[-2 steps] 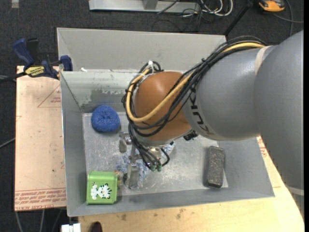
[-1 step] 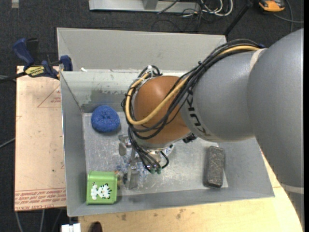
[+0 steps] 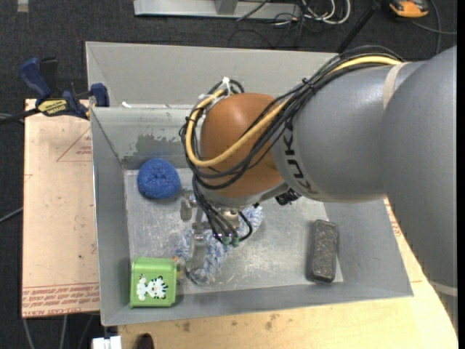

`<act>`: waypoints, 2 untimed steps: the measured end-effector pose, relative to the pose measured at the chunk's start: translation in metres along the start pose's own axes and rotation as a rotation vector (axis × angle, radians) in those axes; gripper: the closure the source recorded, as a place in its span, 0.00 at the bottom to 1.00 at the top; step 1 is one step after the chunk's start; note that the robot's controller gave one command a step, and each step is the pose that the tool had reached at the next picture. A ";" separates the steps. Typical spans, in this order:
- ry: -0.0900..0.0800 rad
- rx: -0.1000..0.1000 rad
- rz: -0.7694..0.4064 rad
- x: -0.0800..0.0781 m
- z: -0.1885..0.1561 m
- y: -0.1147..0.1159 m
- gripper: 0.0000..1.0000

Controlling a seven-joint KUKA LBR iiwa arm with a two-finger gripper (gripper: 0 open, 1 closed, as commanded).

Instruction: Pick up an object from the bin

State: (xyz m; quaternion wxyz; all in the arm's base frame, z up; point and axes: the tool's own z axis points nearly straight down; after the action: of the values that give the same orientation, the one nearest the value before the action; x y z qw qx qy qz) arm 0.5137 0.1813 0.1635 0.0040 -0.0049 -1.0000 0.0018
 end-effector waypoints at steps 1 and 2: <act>-0.022 -0.009 -0.067 0.005 0.013 -0.001 0.00; -0.007 -0.003 -0.280 0.011 0.057 -0.017 0.00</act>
Offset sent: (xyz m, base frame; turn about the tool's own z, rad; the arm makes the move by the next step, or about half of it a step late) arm -0.0145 -0.0338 -0.0906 -0.1808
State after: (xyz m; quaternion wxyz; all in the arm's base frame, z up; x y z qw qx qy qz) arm 0.5017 0.1642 0.1070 0.0007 0.1349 -0.9909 -0.0004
